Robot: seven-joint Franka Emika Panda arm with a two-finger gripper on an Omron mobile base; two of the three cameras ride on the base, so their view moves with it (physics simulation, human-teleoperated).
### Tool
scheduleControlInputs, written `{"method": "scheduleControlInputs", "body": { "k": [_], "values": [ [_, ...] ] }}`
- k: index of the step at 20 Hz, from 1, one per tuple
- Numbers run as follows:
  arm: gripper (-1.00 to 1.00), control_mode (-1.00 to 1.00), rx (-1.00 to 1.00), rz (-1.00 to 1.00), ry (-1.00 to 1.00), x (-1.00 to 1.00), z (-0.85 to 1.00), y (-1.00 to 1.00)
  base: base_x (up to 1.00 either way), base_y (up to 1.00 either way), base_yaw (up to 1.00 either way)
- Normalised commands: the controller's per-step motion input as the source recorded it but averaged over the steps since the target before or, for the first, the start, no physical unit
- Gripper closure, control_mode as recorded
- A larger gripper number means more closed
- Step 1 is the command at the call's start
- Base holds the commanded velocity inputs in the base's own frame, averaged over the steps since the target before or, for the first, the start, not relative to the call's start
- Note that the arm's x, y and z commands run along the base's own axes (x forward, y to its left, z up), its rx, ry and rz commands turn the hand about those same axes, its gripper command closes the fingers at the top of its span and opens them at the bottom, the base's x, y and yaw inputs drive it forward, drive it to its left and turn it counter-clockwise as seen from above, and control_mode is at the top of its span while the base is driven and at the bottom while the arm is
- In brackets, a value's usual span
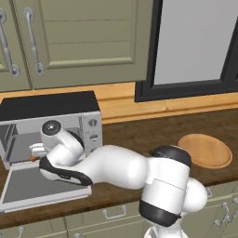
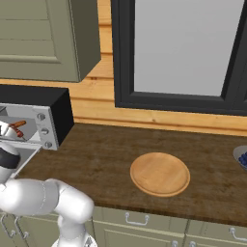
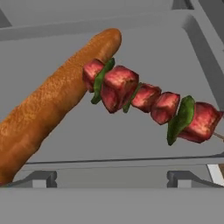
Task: Pick up the kebab skewer and baguette bread, and place them inside the toaster oven. Close the toaster oven door and start by setting the timer.
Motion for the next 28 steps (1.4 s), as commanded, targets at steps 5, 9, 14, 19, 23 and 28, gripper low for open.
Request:
{"method": "scheduleControlInputs", "body": {
  "k": [5, 9, 14, 19, 23, 28],
  "values": [
    [-1.0, -1.0, -0.11, 0.0, -0.02, 0.16, -0.05, 0.1, 0.0, 0.0, 0.0],
    [-1.0, -1.0, -0.04, 0.0, -0.03, 0.03, 0.0, 0.06, 0.0, 0.0, 0.0],
    [-1.0, -1.0, -0.01, 0.0, -0.01, -0.17, 0.0, 0.02, 0.0, 0.0, 0.0],
    [-1.0, -1.0, 0.0, 0.03, 0.0, -0.38, 0.0, 0.0, 0.0, 0.0, 0.0],
    [-1.0, -1.0, 0.0, 0.05, -0.04, -0.06, 0.0, 0.01, 0.0, 0.0, 0.0],
    [-1.0, -1.0, 0.01, 0.03, -0.01, 0.01, 0.0, 0.0, 0.0, 0.0, 0.0]
  ]
}}
